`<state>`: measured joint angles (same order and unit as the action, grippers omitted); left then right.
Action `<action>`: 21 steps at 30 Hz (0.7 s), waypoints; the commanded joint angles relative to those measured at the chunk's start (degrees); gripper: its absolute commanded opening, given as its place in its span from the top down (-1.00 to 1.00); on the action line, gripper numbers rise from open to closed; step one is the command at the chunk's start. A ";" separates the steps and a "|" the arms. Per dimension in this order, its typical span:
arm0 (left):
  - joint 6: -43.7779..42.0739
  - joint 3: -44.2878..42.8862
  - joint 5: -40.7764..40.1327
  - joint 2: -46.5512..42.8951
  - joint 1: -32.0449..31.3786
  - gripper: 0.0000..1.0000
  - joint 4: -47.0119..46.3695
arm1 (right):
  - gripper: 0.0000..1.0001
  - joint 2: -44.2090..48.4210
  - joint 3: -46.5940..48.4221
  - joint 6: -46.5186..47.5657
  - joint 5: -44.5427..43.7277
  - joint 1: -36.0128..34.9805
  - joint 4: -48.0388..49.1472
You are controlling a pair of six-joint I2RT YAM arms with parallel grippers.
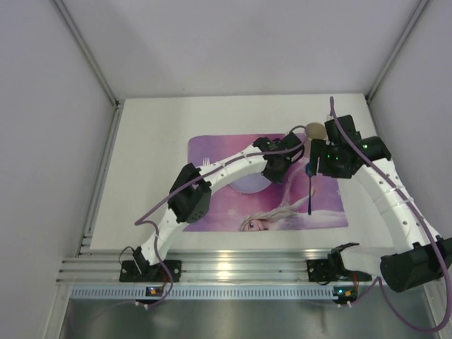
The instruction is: Set the dinner table for one person
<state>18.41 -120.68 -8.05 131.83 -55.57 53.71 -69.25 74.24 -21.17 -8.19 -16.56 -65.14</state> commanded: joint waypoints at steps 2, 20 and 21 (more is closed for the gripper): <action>2.23 -1.49 6.81 2.90 -2.00 1.00 -0.71 | -0.42 2.19 0.47 -0.80 -2.89 1.00 -2.18; 6.46 9.15 12.36 -1.92 -3.05 -0.33 -6.25 | -0.42 10.01 -0.06 -5.98 -3.77 1.00 -7.63; 6.55 9.15 11.93 -3.58 -3.05 -0.40 -6.51 | -0.42 10.54 -0.23 -6.34 -3.77 0.91 -8.15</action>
<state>23.81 -112.44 2.81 132.94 -58.04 47.99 -61.39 73.76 -25.19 -10.92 -16.23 -70.74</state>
